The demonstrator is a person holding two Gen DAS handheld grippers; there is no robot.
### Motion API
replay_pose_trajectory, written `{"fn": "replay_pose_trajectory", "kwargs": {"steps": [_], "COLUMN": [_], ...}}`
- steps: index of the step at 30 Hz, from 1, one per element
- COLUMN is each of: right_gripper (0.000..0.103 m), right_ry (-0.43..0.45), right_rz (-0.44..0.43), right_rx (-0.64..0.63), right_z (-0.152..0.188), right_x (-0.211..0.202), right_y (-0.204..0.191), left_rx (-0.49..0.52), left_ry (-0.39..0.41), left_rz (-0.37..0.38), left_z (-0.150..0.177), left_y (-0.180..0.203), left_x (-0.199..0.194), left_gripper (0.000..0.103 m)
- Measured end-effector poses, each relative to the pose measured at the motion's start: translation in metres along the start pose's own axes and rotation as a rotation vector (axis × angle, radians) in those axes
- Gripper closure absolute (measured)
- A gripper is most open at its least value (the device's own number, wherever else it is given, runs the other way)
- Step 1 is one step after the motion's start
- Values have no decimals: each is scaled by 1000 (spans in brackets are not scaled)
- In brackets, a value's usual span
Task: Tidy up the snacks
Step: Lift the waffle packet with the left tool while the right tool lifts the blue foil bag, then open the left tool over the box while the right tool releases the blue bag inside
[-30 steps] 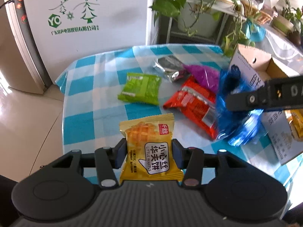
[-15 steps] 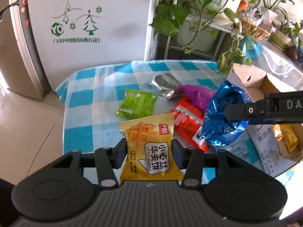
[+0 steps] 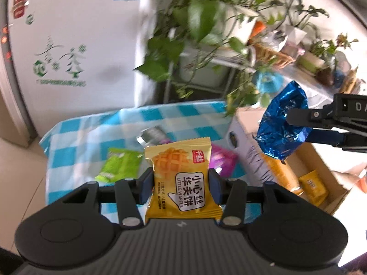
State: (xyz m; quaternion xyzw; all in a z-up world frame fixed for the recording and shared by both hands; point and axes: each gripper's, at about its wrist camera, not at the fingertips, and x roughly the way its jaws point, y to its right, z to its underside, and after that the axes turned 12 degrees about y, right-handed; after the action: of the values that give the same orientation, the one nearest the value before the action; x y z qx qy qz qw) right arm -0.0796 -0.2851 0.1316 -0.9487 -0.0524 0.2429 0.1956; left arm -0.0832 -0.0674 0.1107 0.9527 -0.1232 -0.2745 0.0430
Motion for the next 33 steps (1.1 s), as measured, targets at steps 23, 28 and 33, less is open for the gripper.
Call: {"fn": "replay_pose_trajectory", "kwargs": {"steps": [23, 28, 33], "right_gripper": [40, 40, 37], "right_ry": [158, 161, 153], "right_rz": [274, 324, 368], "right_rx": [132, 144, 163], "right_z": [-22, -21, -21], "right_x": [-55, -56, -55], "right_y": [90, 96, 101], "left_rx": [29, 34, 18], "left_ry": [-33, -70, -87], "left_rz": [255, 290, 324], "left_z": [-12, -3, 1], "left_y": [130, 150, 161], "left_x": [41, 53, 59], "left_gripper": [54, 54, 36]}}
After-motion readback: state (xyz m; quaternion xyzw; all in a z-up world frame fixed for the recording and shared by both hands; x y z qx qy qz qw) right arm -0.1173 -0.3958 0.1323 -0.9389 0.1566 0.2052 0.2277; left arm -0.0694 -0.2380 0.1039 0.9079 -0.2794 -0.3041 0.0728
